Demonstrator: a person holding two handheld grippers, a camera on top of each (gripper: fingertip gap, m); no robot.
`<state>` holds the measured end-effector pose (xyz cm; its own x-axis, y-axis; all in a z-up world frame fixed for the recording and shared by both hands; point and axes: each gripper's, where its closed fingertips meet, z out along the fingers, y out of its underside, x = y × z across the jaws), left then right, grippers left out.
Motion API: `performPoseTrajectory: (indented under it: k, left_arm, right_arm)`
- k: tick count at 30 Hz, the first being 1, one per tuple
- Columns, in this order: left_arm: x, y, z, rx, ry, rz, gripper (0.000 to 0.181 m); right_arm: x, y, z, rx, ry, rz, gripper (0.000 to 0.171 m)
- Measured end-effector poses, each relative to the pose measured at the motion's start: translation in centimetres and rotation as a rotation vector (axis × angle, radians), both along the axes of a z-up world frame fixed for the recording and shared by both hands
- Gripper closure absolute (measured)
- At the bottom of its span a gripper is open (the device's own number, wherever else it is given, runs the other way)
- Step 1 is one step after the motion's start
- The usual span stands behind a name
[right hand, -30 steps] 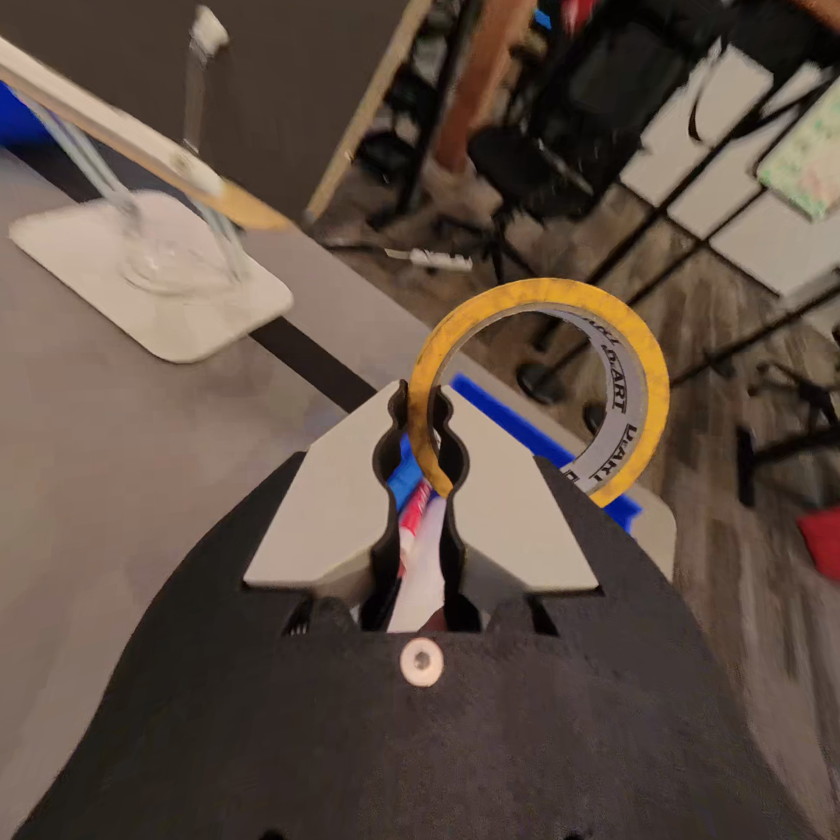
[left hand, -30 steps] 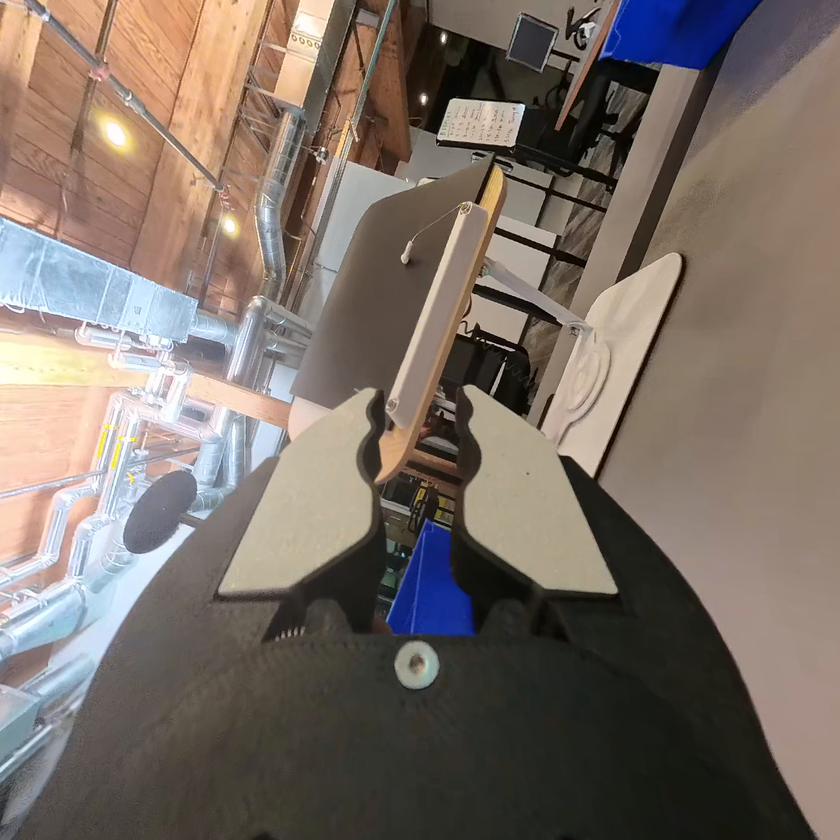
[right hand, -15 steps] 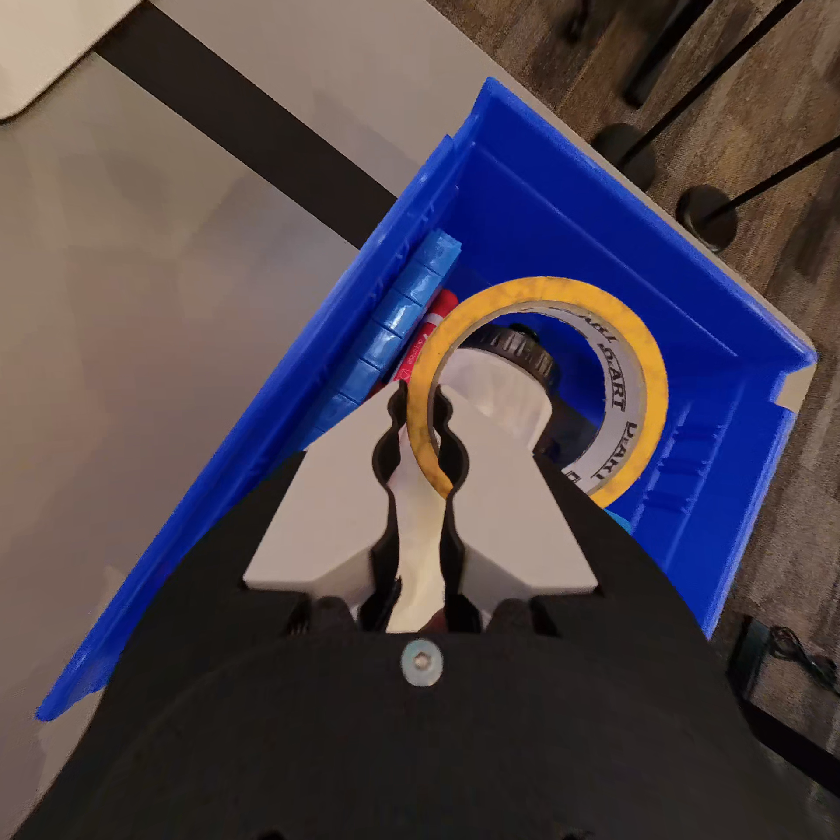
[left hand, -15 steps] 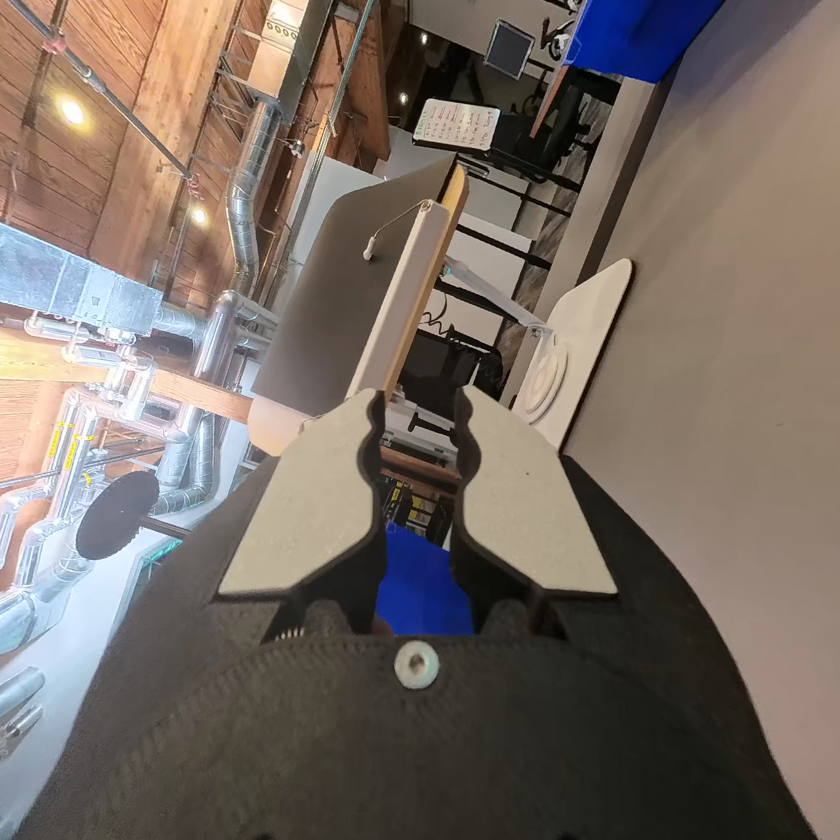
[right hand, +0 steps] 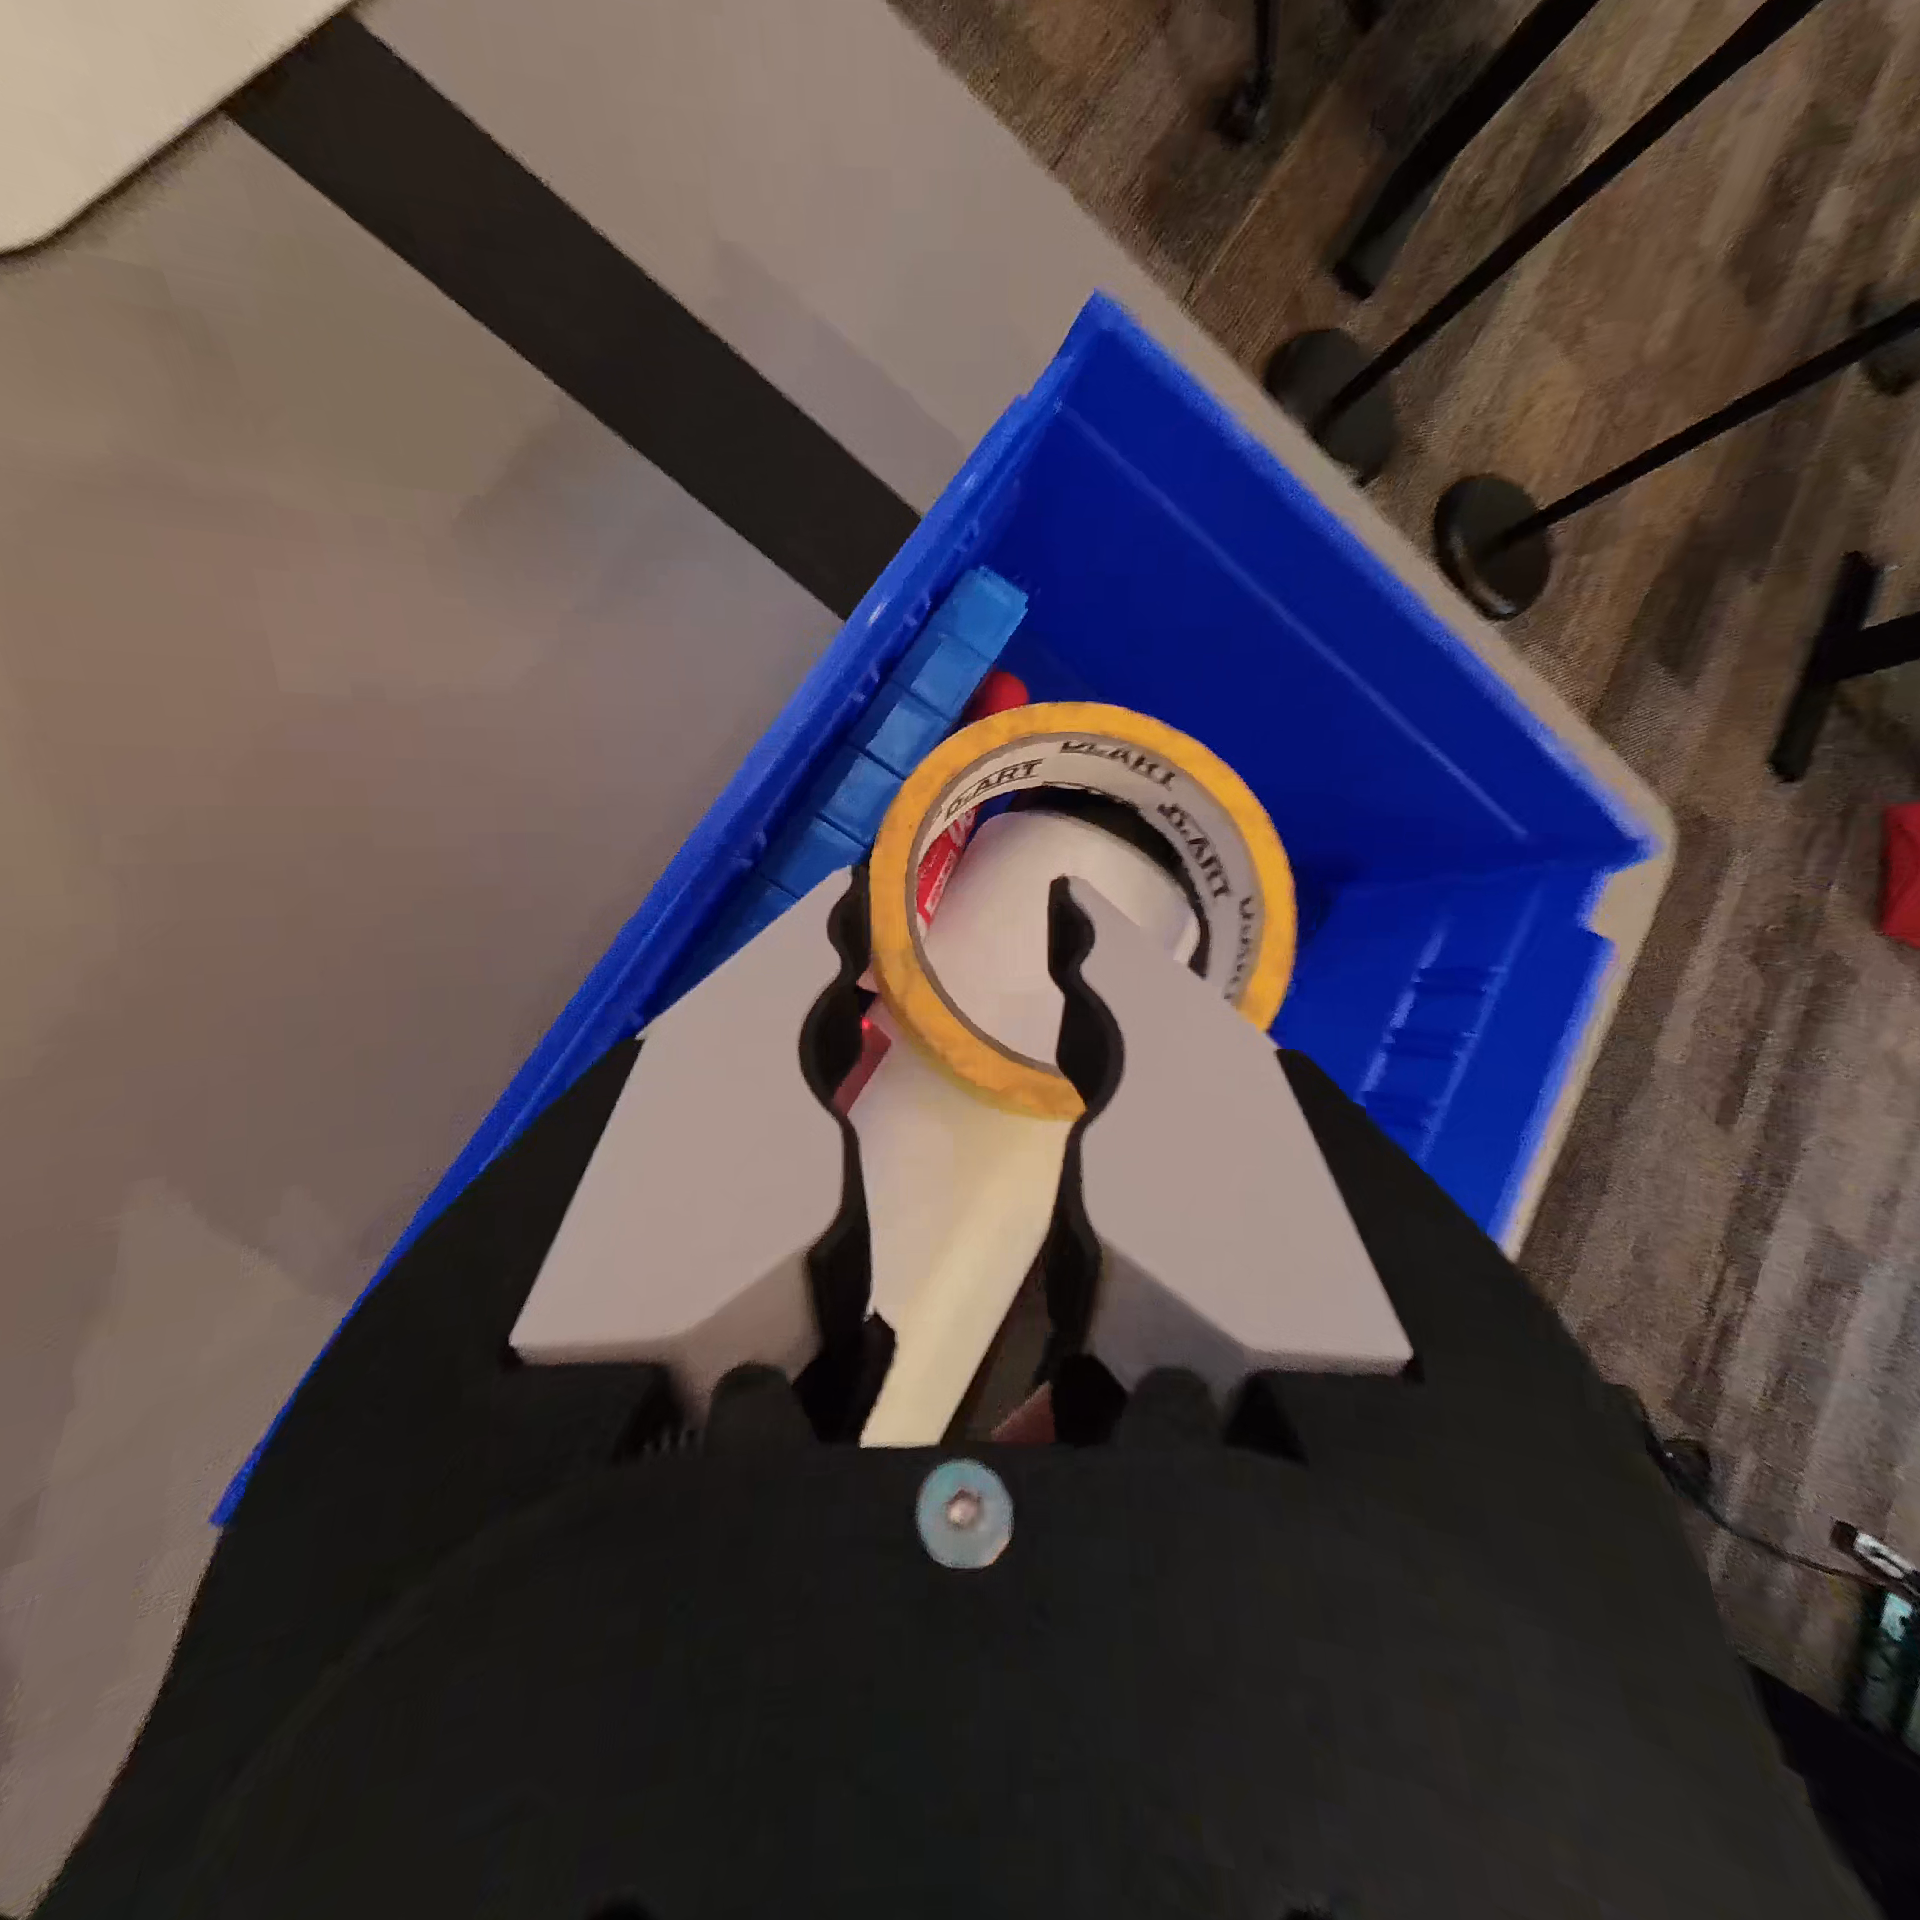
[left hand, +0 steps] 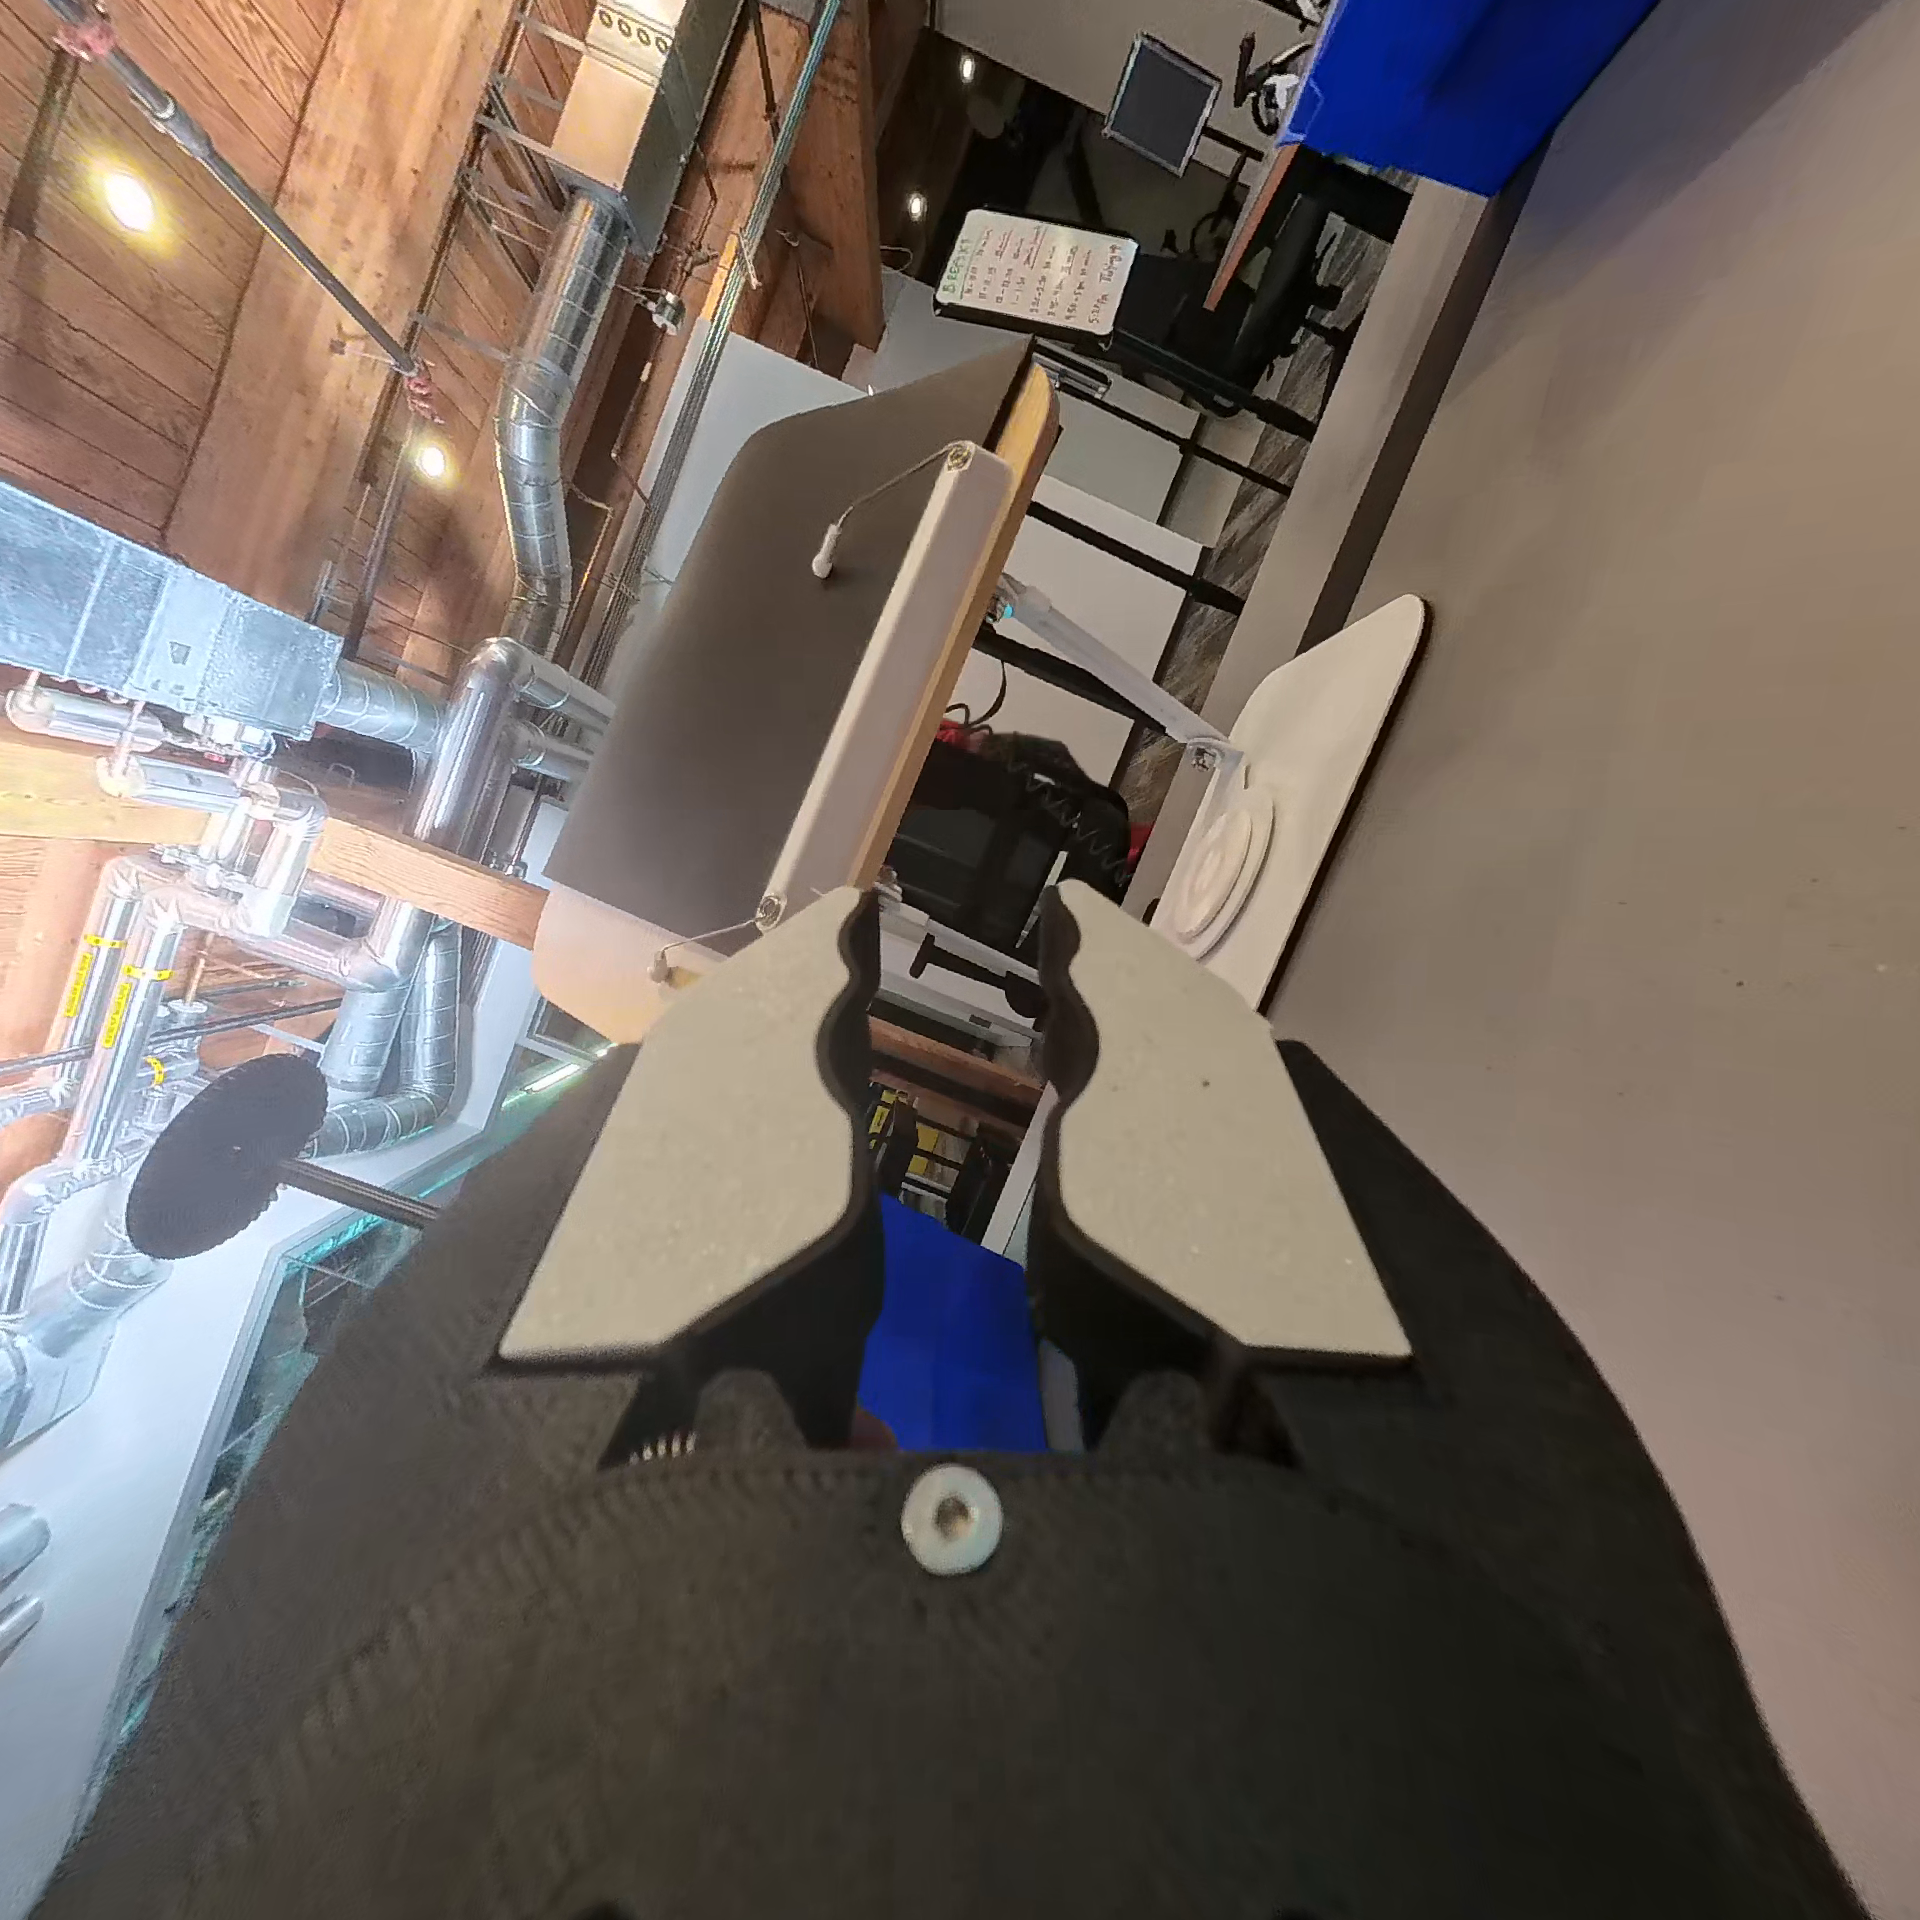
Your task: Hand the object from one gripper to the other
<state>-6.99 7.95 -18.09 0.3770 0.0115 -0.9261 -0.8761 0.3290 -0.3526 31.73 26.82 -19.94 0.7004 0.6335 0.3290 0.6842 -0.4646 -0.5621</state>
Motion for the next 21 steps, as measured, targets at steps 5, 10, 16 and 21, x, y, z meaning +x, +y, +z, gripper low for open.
performPoseTrajectory:
  k: [5,10,16,21]
  left_arm:
    - [-0.2,-0.3,1.4,0.039,-0.048,-0.007,0.159]
    - [-1.2,-0.6,4.7,0.08,-0.112,0.015,0.163]
    - [-7.9,-0.6,11.0,0.079,-0.135,0.158,0.16]
    - [-16.7,2.6,9.9,-0.116,-0.027,0.344,0.158]
  right_arm:
    - [-1.1,0.1,5.9,0.211,0.033,-0.004,0.14]
    - [-5.1,-0.7,10.8,0.404,0.085,0.095,0.143]
    - [-8.7,-1.3,12.3,0.496,0.065,0.184,0.148]
    - [-11.6,-2.1,12.8,0.529,0.073,0.263,0.149]
